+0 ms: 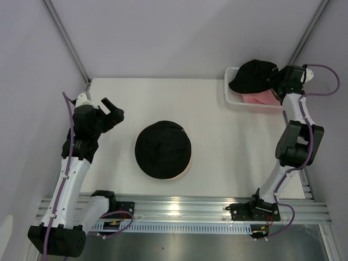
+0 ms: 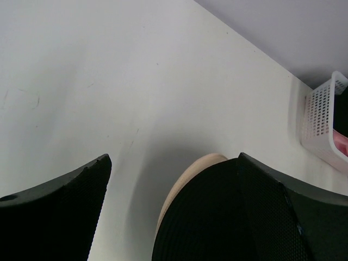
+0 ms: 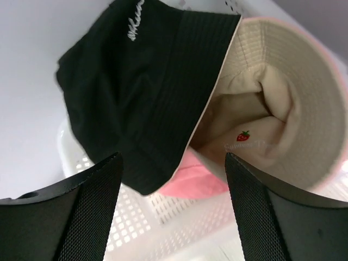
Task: Stack the hats
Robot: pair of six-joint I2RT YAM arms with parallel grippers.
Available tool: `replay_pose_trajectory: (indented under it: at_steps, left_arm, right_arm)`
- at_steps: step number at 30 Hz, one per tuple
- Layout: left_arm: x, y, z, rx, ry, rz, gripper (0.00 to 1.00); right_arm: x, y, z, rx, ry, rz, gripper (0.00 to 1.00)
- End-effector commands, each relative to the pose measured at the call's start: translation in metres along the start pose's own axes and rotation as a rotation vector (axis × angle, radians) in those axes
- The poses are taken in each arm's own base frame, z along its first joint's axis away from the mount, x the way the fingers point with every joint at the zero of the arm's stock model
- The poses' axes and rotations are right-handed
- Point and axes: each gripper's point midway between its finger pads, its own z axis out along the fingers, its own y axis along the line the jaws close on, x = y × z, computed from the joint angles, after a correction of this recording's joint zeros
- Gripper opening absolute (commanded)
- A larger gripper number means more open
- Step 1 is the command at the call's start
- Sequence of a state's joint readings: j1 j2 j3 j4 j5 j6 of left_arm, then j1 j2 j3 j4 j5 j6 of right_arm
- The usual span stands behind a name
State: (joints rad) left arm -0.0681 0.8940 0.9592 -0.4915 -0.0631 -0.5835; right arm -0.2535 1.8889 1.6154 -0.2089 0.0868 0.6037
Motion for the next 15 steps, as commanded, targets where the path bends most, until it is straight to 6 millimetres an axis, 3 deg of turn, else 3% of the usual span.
replay_pose_trajectory:
  at_steps: [1,7,10,15]
  left_arm:
    - [-0.025,-0.007,-0.007,0.031,-0.066,0.001,0.99]
    - [-0.031,-0.001,-0.004,0.013,-0.087,-0.034,0.99]
    - [-0.043,0.005,-0.002,0.001,-0.115,-0.06,0.99]
    - [-0.049,0.002,0.0,0.01,-0.126,-0.063,1.0]
  right_arm:
    - [-0.01,0.008,0.025,-0.026,-0.081,0.075,0.78]
    - [0.009,-0.008,0.066,0.009,-0.07,0.083,0.73]
    - [0.011,-0.009,0.079,0.007,-0.076,0.093,0.61]
    - [-0.013,0.001,0.077,-0.035,-0.184,0.085,0.36]
